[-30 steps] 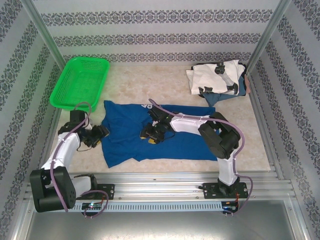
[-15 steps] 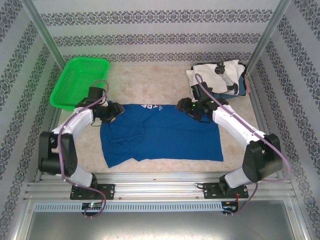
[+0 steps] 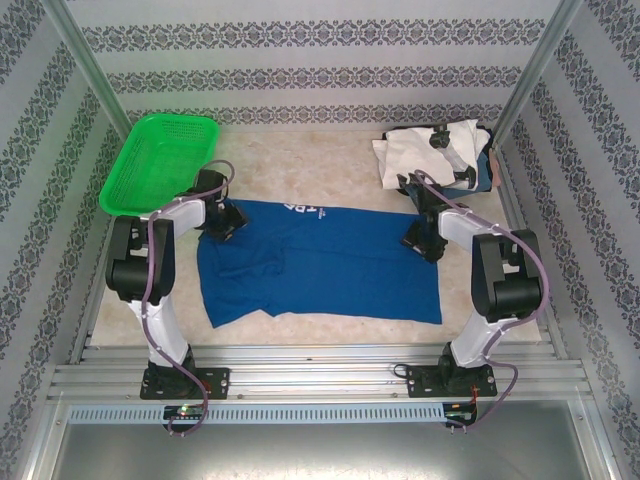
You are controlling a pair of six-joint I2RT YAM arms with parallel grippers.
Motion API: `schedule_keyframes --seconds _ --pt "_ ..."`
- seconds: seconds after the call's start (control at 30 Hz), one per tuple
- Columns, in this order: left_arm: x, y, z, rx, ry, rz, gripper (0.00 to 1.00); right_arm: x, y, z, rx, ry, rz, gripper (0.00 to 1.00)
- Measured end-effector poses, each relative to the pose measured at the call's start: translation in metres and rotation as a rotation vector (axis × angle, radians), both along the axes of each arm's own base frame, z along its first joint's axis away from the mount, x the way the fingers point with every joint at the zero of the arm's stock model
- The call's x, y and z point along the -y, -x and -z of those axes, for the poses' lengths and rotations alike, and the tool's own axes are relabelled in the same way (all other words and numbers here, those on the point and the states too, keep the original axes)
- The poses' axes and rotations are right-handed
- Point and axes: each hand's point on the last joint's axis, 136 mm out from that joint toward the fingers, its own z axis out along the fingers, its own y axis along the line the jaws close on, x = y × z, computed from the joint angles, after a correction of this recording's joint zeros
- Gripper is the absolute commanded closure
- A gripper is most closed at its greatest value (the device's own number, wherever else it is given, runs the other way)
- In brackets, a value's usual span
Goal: Fold and stack the t-shirts
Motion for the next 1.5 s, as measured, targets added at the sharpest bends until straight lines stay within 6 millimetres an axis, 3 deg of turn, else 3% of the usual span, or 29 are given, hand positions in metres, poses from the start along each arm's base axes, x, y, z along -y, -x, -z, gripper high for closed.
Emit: schedule_keyframes --seconds 0.17,0.27,0.3,0.5,0.6,0.67,0.73,0.83,0.9,1.0,1.07,1.13,1.27,1.37,1.5 --pt "-0.004 -0.024 0.0 0.02 -0.005 -0.006 0.51 0.008 -0.023 -0.001 -0.005 0.034 0.001 0.5" --pt "-0.005 -0.031 -0.001 0.029 -0.014 -0.006 0.5 0.01 -0.037 -0.001 -0.006 0.054 -0.01 0.55" --pt "-0.006 -0.033 -0.001 0.029 -0.016 -0.006 0.49 0.012 -0.04 -0.001 -0.008 0.059 -0.009 0.5" --pt "-0.003 -0.043 -0.006 0.05 0.007 0.011 0.39 0.018 -0.05 -0.008 0.006 0.055 -0.009 0.41" --pt "0.0 -0.044 -0.017 0.071 0.041 0.015 0.31 0.011 -0.048 -0.021 0.047 0.016 -0.032 0.34" --pt "0.003 -0.044 -0.04 0.112 0.078 0.015 0.25 0.001 -0.042 -0.046 0.106 -0.028 -0.068 0.3" --pt "0.009 -0.044 -0.079 0.187 0.118 0.023 0.23 -0.011 -0.033 -0.081 0.188 -0.071 -0.112 0.24" --pt "0.019 -0.033 -0.162 0.355 0.163 0.054 0.21 -0.029 -0.011 -0.146 0.353 -0.133 -0.18 0.14" --pt "0.024 -0.006 -0.217 0.471 0.183 0.075 0.19 -0.036 0.017 -0.18 0.45 -0.165 -0.208 0.11" --pt "0.022 0.049 -0.254 0.555 0.184 0.081 0.19 -0.034 0.07 -0.205 0.528 -0.193 -0.202 0.09" --pt "0.02 0.084 -0.251 0.541 0.177 0.074 0.19 -0.032 0.103 -0.204 0.529 -0.204 -0.184 0.08" --pt "0.017 0.112 -0.234 0.493 0.168 0.063 0.19 -0.029 0.126 -0.194 0.49 -0.211 -0.167 0.08" --pt "0.012 0.17 -0.169 0.298 0.15 0.037 0.19 -0.026 0.163 -0.152 0.331 -0.219 -0.125 0.07" --pt "0.009 0.199 -0.136 0.186 0.137 0.023 0.19 -0.025 0.18 -0.128 0.229 -0.219 -0.106 0.08" --pt "0.008 0.22 -0.111 0.104 0.135 0.011 0.21 -0.024 0.187 -0.107 0.138 -0.219 -0.089 0.11"
